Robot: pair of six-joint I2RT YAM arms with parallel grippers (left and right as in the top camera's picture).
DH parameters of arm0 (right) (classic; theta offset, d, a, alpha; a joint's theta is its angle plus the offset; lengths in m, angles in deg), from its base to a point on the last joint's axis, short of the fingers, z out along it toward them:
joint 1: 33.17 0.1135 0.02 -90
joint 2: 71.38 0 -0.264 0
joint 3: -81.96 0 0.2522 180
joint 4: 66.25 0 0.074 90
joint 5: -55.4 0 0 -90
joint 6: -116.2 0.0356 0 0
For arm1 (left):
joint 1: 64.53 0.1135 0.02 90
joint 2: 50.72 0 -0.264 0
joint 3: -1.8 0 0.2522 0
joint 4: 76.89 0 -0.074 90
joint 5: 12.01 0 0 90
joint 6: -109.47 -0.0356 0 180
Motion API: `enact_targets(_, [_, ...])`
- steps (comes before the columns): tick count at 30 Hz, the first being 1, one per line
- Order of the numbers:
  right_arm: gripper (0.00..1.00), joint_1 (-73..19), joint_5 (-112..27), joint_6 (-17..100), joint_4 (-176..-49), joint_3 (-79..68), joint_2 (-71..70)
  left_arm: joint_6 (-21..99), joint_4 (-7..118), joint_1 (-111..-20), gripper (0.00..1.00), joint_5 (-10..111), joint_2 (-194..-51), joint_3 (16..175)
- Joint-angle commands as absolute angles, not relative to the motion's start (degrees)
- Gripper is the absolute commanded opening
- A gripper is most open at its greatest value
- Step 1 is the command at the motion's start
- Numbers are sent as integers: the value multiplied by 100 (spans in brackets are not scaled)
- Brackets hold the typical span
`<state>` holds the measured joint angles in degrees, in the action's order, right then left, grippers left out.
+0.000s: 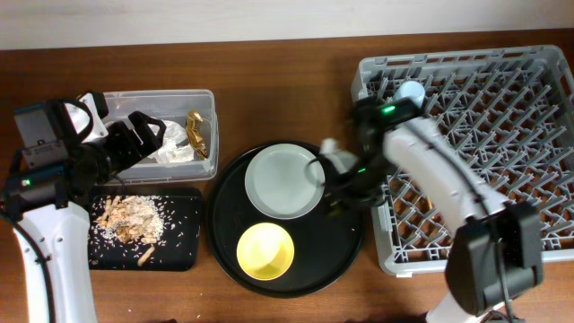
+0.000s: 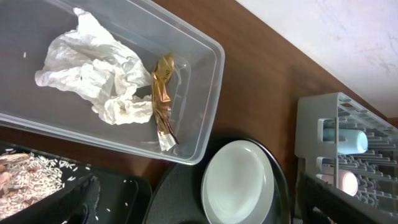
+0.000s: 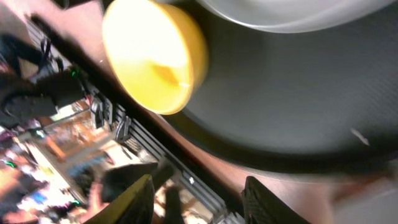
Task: Sort waste into correct bins and load items into the dishwasher rack
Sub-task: 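Reach right gripper to the yellow bowl rim and grasp it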
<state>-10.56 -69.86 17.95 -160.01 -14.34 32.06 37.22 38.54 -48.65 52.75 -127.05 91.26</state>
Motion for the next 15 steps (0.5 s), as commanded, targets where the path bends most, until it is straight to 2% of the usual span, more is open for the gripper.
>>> enact_targets(1, [48,61,-7231,2425,-15536,-1447,3023,3740,3867,-4844,99,5253,-12661,9216])
enact_targets(5, [48,1132,-6877,3220,-14716,-1447,3025,3740,3867,-4844,99,5253,-12661,9216])
enact_targets(12, [48,2701,-3900,5043,-13833,-1445,3025,3740,3867,-4844,99,5253,-12661,9216])
enact_targets(15, [47,2988,-3476,5224,-13632,-1421,3025,3740,3867,-4844,99,5253,-12661,9216])
